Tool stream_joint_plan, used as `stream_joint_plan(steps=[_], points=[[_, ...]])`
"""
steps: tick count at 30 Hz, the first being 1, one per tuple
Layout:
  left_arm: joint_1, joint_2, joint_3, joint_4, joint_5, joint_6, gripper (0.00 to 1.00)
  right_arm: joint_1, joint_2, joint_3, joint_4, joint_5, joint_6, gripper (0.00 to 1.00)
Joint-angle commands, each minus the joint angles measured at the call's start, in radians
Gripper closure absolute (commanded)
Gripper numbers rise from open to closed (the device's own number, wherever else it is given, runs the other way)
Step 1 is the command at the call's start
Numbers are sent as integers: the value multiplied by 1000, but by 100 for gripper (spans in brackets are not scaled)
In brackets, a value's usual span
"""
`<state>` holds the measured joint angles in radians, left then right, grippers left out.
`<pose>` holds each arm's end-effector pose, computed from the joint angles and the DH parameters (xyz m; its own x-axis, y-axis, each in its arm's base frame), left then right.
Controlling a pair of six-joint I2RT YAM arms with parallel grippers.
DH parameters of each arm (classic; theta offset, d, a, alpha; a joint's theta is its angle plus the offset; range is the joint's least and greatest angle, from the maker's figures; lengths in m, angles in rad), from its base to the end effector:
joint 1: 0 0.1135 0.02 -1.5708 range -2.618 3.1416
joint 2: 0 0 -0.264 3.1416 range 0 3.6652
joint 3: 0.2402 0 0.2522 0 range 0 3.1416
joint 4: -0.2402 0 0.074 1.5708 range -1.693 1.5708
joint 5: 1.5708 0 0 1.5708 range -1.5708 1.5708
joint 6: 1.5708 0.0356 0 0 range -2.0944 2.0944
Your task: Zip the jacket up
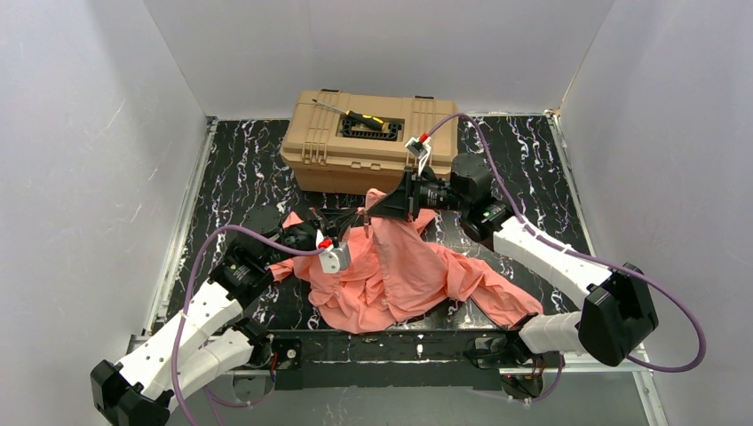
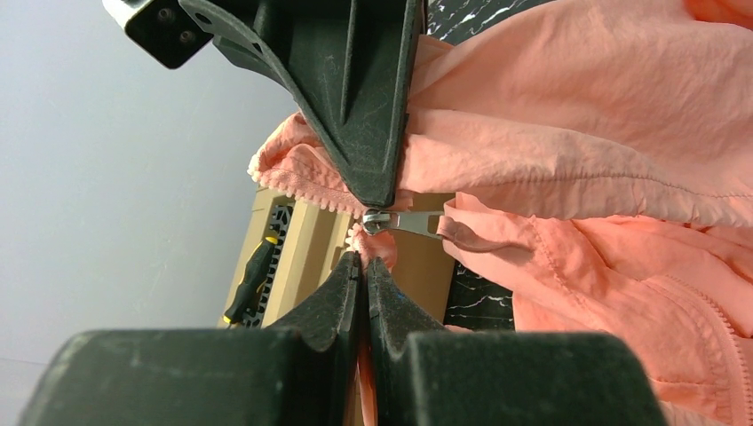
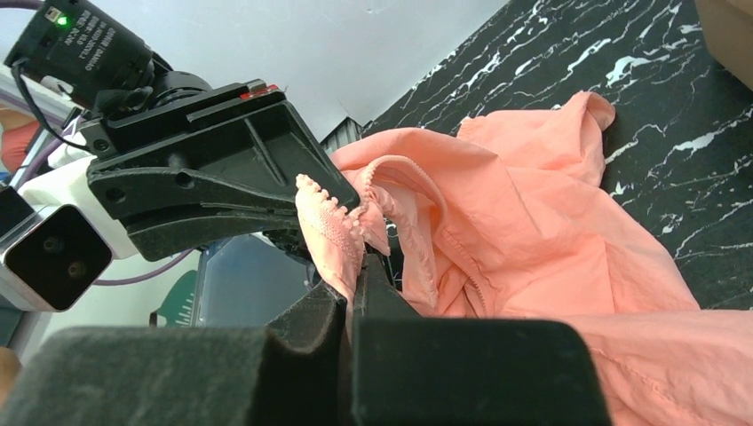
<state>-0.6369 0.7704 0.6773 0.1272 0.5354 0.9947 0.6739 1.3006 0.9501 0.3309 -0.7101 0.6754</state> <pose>0.1376 -0.1244 0.3379 0.7876 0.3145 -0.5298 0.4790 0.2285 0.8476 0.2209 0.2061 0.3382 -0.6262 0.1066 -0.7723 -0.7572 0.1527 0.6351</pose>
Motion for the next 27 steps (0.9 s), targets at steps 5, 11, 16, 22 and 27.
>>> stream_joint_plan(steps=[5,11,16,22,27], points=[[1,-19,-10,17,27,-1,100,-6,-44,-18,115,-40,-4,99],[2,-23,-12,17,35,-3,100,-5,-49,-25,128,-9,-16,99],[2,-26,-15,17,39,-4,100,-5,-49,-28,155,-3,-4,99],[1,-30,-15,17,37,-5,100,-18,-82,-34,63,-13,-41,99],[1,-24,1,26,17,-43,100,-23,-116,-73,4,-7,-81,99]])
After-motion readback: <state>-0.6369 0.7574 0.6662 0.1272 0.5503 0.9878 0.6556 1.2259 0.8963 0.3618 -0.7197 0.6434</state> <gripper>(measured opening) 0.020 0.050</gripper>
